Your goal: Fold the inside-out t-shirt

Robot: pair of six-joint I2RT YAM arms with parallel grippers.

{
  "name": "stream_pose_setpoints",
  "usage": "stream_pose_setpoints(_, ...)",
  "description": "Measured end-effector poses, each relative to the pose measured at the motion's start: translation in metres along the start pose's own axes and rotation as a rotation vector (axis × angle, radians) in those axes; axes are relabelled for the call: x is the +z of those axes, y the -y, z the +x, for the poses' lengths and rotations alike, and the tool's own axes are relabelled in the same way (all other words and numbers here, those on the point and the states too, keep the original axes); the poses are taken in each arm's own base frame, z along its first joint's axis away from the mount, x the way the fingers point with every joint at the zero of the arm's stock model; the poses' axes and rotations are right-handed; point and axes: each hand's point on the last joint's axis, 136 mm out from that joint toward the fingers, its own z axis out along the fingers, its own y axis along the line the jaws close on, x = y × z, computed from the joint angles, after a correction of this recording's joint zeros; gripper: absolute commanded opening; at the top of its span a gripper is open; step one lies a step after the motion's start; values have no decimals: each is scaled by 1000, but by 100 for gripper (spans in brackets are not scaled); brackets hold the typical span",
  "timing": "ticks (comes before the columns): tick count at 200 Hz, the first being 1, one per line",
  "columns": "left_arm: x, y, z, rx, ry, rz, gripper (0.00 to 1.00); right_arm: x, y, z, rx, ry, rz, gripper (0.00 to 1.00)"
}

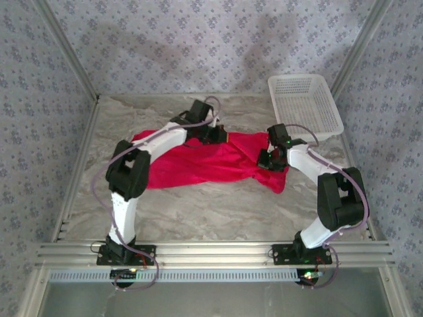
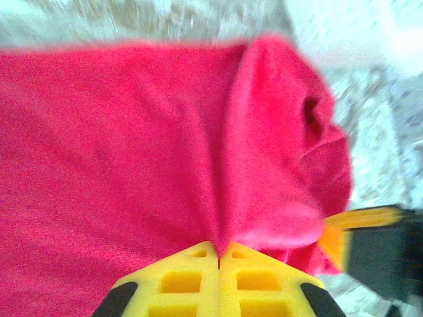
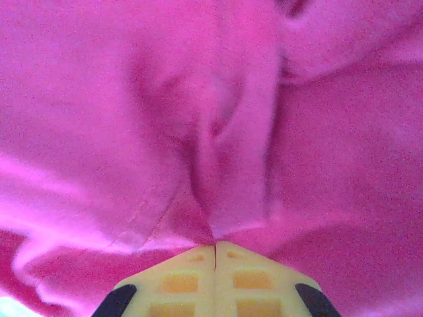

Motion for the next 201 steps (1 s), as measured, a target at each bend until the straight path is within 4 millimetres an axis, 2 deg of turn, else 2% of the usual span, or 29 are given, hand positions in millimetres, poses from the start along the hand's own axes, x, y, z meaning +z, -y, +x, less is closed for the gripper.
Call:
stream_pose_setpoints(14, -25, 9, -13, -6, 53, 27, 0, 4, 6, 8, 5, -16, 18, 0)
stream_pose_setpoints(28, -38, 16, -21, -6, 92, 46, 0, 7, 15, 17, 10, -32, 53, 0)
stream_pose_setpoints(53, -36, 14, -18, -25, 99, 57, 0, 10, 28, 30, 15, -67, 101, 0)
stream_pose_setpoints(66, -29, 10, -12, -49, 85, 63, 0, 9, 26, 34, -3, -70, 121, 0)
stream_pose_setpoints(73, -24, 8, -9, -61, 74, 67, 0, 7, 20, 35, -21, -67, 123, 1)
stream_pose_setpoints(94, -13, 3, -2, -84, 50, 69, 0, -7, -10, 34, -88, -24, 76, 18)
stream_pose_setpoints(105, -10, 2, 0, -91, 44, 68, 0, -17, -34, 29, -116, 18, 9, 27)
stream_pose_setpoints(135, -9, 3, 0, -93, 44, 70, 0, -28, -94, 19, -137, 89, -180, 30)
stream_pose_setpoints(161, -10, 1, -2, -95, 50, 69, 0, -15, -131, 7, -66, 91, -304, 30)
stream_pose_setpoints(176, -11, -1, -4, -99, 53, 67, 0, -1, -140, 4, -8, 83, -334, 30)
stream_pose_setpoints(201, -14, -10, -7, -114, 63, 58, 0, 19, -145, 1, 64, 72, -316, 26)
